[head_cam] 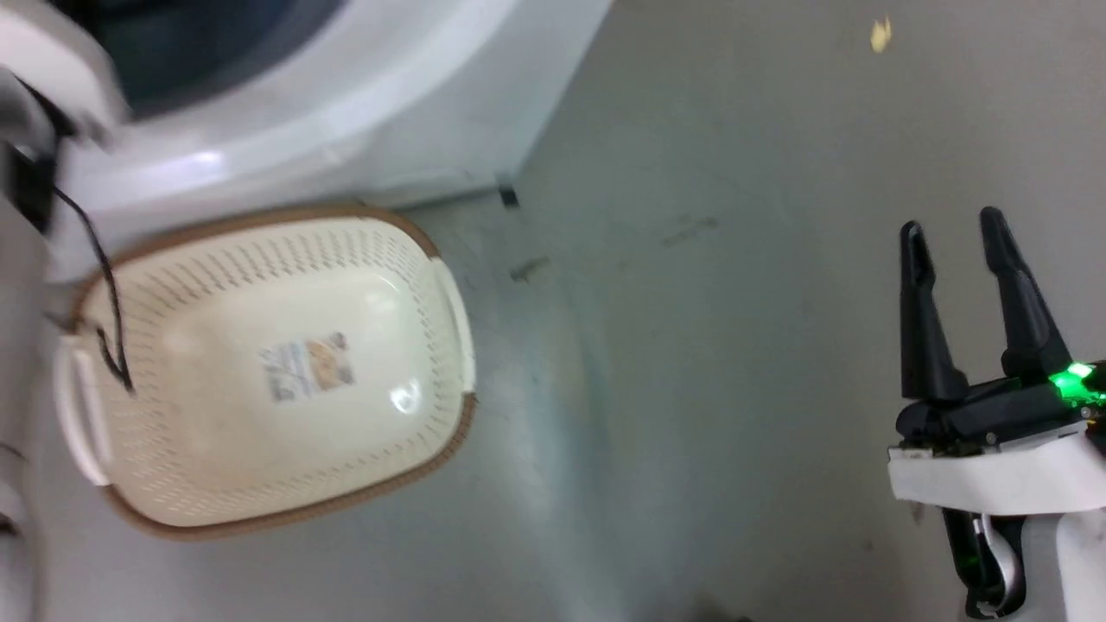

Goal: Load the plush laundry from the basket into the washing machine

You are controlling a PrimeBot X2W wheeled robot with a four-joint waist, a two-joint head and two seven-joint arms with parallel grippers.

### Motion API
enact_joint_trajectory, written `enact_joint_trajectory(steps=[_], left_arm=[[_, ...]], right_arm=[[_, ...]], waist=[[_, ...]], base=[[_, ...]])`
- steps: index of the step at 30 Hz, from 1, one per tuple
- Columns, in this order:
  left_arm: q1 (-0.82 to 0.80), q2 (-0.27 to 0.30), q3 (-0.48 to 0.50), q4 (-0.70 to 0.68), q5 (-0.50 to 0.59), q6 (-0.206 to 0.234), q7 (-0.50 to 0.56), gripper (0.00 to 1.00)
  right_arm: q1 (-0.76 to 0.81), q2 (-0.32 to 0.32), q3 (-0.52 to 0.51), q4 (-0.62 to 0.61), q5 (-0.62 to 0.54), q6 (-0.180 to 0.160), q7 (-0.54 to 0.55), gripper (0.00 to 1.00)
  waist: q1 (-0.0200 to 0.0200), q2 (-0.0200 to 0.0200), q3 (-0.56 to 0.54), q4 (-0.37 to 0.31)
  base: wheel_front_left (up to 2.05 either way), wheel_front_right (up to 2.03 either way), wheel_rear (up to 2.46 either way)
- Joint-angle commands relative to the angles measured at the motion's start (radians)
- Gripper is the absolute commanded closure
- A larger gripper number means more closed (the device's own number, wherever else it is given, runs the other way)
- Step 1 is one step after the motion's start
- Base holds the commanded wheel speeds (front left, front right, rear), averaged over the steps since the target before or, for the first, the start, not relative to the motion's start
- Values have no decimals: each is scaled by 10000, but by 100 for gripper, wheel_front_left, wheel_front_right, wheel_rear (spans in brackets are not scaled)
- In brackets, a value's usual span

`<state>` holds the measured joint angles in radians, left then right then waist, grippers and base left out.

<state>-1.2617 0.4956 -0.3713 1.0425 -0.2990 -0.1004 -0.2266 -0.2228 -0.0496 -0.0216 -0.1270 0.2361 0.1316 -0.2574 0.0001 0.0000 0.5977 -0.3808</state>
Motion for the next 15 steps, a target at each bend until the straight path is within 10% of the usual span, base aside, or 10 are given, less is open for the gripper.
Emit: enact_joint_trajectory(steps=[1,15], left_arm=[[816,-289,-71,-139,-105,-84,-219,0],[7243,-1774,1161,-5708,-618,775,-350,0]], right_arm=[[157,-6,-23,71,-360,-9,-44,0],[1233,-6,52,714,-1455,-9,-44,0]], waist=[[-1,0,-1236,791],[-1,0,-3863,2742]], base=[[0,0,0],[0,0,0]])
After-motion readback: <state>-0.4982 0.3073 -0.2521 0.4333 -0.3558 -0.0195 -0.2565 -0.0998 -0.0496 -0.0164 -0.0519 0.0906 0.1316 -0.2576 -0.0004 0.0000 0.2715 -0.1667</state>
